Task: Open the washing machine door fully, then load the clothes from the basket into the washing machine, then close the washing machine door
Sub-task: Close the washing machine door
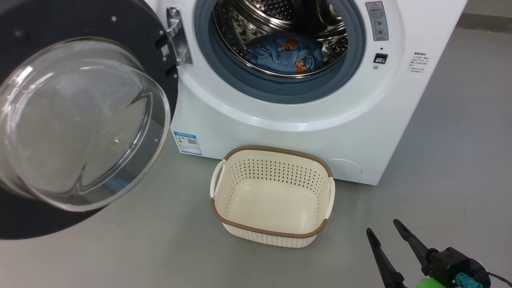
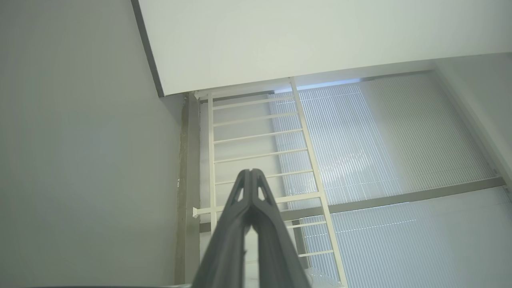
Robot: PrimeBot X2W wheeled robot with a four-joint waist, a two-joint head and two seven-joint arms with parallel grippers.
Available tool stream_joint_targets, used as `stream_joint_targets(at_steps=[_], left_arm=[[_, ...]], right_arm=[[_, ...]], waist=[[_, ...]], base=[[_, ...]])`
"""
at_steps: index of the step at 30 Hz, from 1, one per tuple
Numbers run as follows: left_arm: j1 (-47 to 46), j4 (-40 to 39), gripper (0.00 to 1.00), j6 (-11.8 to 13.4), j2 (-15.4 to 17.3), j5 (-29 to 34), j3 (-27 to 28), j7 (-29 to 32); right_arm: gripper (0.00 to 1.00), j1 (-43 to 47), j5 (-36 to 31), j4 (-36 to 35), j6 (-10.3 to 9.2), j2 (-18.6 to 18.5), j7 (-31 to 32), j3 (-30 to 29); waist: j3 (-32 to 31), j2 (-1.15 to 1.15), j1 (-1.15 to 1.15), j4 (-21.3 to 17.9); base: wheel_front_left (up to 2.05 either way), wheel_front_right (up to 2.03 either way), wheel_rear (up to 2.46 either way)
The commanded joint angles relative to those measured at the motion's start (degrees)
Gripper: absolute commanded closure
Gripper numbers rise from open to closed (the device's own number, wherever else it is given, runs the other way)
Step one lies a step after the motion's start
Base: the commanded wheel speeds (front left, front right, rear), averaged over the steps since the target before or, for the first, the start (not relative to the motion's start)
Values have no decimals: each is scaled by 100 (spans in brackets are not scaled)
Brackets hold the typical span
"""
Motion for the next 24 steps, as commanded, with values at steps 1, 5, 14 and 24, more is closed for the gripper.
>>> stream_joint_targets(at_steps=[1,5,14,24], left_arm=[[-60,-98,100,-55,353,-11,-35,64],[-28,1,100,-81,361,44,-109,99],[-57,311,100,-170,414,81,-189,144],[-157,735,100,-300,472,153,-357,225]], right_arm=[[0,-250,-61,-102,8,-103,-27,162],[0,-280,-61,-97,8,-177,-27,189],[0,-306,-66,-123,8,-330,-27,163],[0,-285,-75,-179,8,-428,-27,112]], waist=[[38,0,0,-70],[93,0,0,-174],[236,0,0,-413],[396,0,0,-493]], base=[[0,0,0],[0,0,0],[0,0,0],[0,0,0]])
